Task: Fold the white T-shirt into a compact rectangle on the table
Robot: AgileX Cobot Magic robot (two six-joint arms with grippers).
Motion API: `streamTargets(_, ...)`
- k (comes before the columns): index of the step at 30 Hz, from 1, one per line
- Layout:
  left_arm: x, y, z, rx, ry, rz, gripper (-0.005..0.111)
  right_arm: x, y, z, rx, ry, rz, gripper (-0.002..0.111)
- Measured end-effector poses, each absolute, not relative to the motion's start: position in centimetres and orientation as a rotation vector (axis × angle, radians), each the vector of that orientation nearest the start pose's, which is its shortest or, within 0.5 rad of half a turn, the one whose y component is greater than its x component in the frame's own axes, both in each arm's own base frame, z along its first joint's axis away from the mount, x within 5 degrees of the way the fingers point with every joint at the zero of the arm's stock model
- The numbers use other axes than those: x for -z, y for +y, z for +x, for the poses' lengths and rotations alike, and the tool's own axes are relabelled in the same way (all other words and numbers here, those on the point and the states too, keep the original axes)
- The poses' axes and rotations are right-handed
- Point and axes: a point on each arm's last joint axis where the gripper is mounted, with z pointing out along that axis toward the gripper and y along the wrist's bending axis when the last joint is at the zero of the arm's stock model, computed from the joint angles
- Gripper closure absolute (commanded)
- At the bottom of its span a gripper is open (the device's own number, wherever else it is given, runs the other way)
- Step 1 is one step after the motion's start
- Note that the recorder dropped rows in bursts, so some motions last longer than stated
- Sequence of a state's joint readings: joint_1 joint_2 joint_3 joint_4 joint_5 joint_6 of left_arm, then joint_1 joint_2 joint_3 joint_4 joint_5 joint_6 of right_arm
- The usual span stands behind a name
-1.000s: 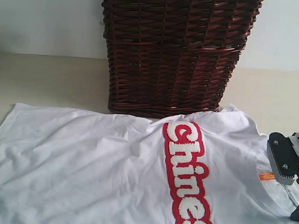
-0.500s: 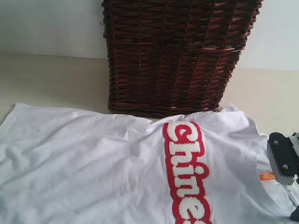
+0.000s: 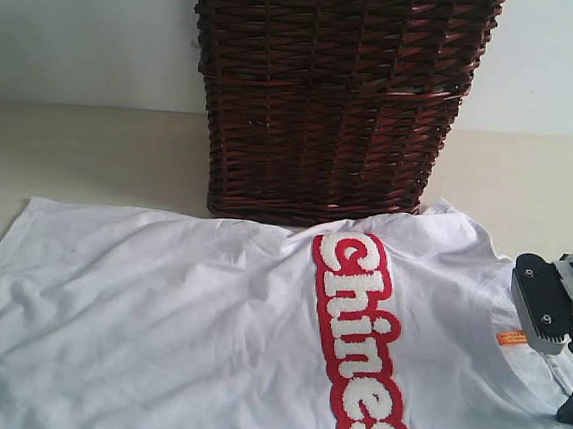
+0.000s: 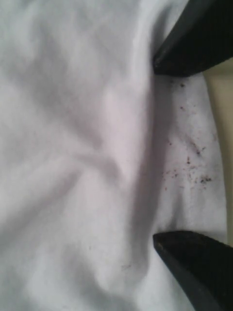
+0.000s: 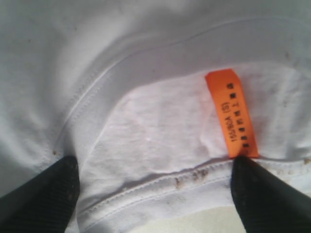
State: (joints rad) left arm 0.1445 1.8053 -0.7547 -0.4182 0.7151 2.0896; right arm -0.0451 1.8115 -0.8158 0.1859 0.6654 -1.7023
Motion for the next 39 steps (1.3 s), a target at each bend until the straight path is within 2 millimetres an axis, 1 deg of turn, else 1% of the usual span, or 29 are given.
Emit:
streamTargets(31,-10.56,1.32,25.94,-0.355,-2.286,-2.381,0.023,-11.36,-0.07,27.79,-0.127,2.280,-2.007,0.027)
streamTargets(34,-10.51,1.32,25.97,-0.360,-2.285,-2.380,0.023,-11.36,-0.07,27.79,-0.127,2.280,-2.007,0.031)
streamTargets(37,-10.42,1.35,25.98,-0.371,-2.287,-2.374,0.023,-11.31,-0.06,27.77,-0.133,2.295,-1.994,0.042)
streamTargets(39,-10.38,1.36,26.02,-0.372,-2.286,-2.373,0.028,-11.32,-0.05,27.73,-0.139,2.306,-1.985,0.051)
